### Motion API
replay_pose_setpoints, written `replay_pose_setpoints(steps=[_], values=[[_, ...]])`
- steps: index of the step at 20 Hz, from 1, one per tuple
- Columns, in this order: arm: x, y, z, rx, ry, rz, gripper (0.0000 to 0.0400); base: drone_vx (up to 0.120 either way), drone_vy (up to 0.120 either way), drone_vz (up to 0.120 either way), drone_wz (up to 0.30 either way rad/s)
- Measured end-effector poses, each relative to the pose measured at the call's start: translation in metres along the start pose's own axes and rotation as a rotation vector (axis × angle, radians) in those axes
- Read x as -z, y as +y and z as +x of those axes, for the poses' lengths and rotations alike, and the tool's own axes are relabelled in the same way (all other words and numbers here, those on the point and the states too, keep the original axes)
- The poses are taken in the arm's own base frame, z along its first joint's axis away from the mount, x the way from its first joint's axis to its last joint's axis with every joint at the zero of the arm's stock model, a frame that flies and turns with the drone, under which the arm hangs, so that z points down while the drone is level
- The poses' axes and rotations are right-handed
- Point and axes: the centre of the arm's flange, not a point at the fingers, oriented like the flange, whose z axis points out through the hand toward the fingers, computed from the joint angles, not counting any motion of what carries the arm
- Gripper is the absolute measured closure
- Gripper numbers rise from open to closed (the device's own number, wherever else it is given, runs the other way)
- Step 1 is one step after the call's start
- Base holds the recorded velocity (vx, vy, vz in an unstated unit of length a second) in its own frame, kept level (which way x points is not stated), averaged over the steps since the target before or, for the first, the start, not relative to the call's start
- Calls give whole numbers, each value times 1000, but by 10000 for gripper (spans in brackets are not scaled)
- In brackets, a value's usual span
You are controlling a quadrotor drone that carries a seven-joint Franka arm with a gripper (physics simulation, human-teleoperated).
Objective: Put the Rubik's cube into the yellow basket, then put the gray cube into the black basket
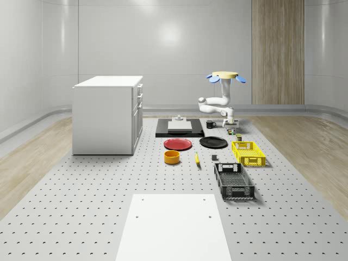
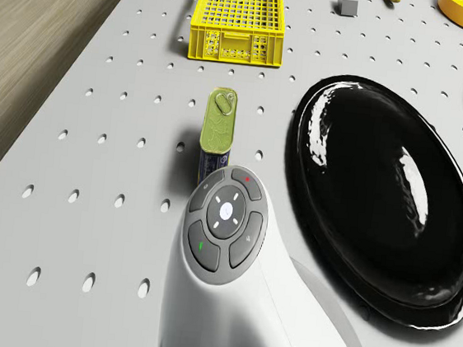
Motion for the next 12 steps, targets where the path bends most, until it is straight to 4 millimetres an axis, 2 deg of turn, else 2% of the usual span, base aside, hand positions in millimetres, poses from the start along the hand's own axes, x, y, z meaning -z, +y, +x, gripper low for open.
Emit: replay_pose_setpoints(steps=[6, 9, 12], values=[[-1, 2, 2, 0, 0, 0, 0, 0, 0, 0, 0], [-1, 2, 2, 0, 0, 0, 73, 0, 0, 0, 0], [-2, 2, 2, 0, 0, 0, 109, 0, 0, 0, 0]])
